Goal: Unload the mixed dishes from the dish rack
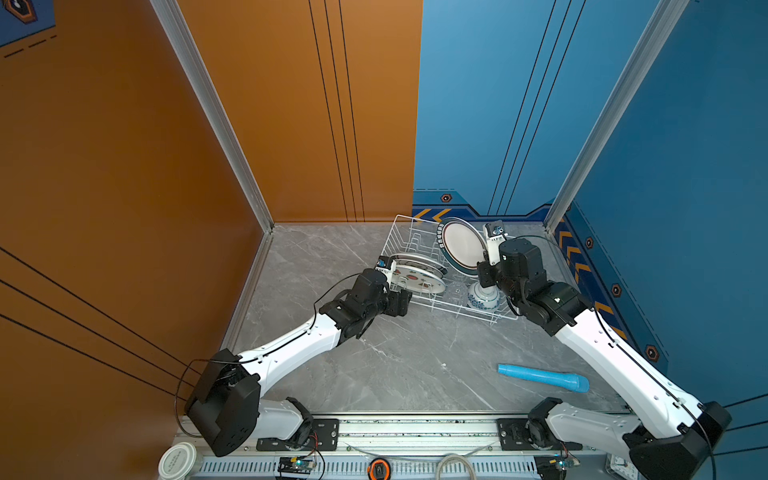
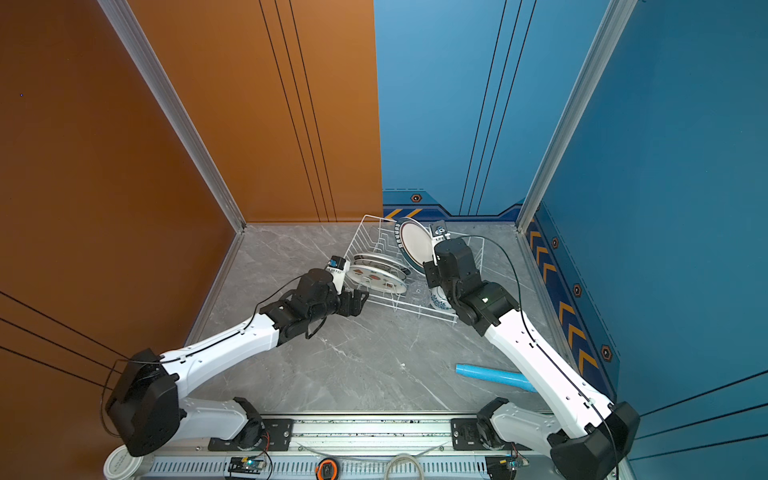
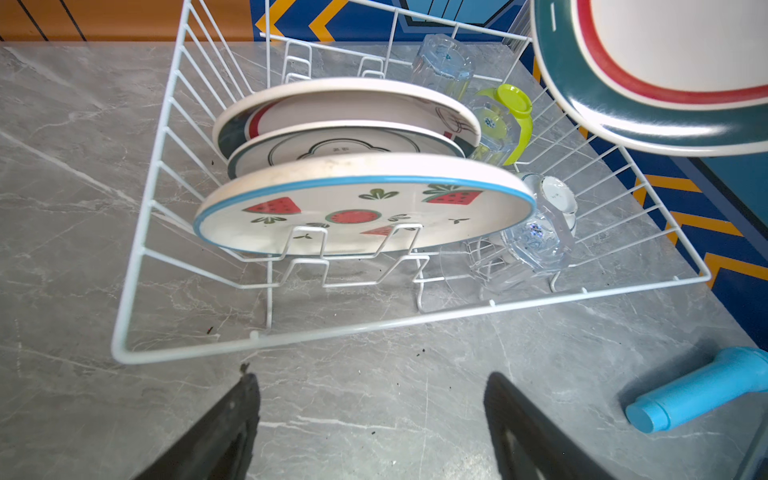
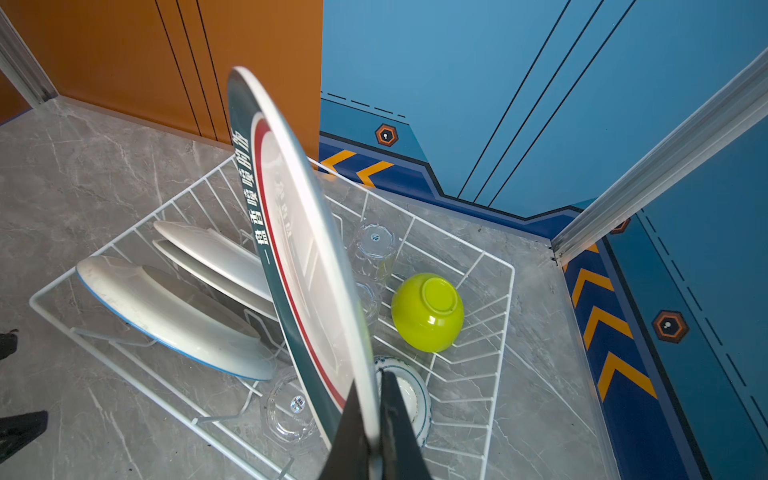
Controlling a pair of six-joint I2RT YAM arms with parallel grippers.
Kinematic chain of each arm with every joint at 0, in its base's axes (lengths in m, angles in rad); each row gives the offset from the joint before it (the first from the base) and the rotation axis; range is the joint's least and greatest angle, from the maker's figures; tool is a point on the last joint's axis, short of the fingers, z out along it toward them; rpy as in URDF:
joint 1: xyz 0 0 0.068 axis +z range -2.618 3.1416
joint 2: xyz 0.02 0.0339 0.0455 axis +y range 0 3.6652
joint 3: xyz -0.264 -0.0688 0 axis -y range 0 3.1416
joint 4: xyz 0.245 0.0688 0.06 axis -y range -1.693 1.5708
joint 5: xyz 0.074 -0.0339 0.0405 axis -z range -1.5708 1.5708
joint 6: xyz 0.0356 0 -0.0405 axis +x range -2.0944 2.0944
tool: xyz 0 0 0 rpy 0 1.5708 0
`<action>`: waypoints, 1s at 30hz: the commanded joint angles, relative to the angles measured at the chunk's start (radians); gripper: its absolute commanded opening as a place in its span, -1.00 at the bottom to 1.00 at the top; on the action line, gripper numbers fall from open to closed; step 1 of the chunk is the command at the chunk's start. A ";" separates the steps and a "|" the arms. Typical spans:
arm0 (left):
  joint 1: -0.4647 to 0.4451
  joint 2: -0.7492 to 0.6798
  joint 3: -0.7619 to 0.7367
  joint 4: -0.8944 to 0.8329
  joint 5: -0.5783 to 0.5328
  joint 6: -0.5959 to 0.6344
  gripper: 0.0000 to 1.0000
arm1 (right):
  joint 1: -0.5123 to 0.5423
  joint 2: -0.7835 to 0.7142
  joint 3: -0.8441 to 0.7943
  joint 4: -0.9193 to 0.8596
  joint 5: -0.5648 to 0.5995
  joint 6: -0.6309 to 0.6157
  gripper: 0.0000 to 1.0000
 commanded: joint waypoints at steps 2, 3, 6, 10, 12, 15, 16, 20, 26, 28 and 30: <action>0.009 -0.009 0.025 0.019 0.026 -0.004 0.82 | -0.007 -0.006 0.038 0.047 -0.007 0.035 -1.00; 0.010 -0.012 0.027 0.020 0.026 -0.005 0.82 | -0.007 -0.005 0.039 0.049 -0.011 0.037 -1.00; 0.014 -0.011 0.033 0.028 0.029 -0.010 0.83 | -0.009 -0.005 0.032 0.052 -0.018 0.040 -1.00; 0.033 0.008 0.059 0.074 0.067 -0.029 0.87 | -0.014 -0.016 0.033 0.052 -0.028 0.045 -1.00; 0.053 0.035 0.084 0.106 0.106 -0.054 0.89 | -0.022 -0.028 0.033 0.053 -0.044 0.061 -1.00; 0.084 0.086 0.124 0.161 0.185 -0.115 0.89 | -0.033 -0.041 0.033 0.056 -0.085 0.088 -1.00; 0.093 0.105 0.135 0.185 0.207 -0.137 0.89 | -0.034 -0.045 0.034 0.057 -0.100 0.094 -1.00; 0.122 0.160 0.144 0.267 0.276 -0.222 0.94 | -0.039 -0.058 0.029 0.058 -0.135 0.118 -1.00; 0.147 0.200 0.144 0.394 0.364 -0.317 0.96 | -0.057 -0.084 0.015 0.075 -0.219 0.175 -1.00; 0.149 0.195 0.140 0.431 0.381 -0.331 0.96 | -0.062 -0.091 0.013 0.079 -0.241 0.193 -1.00; 0.148 0.182 0.125 0.471 0.392 -0.333 0.96 | -0.063 -0.098 0.005 0.094 -0.264 0.201 -1.00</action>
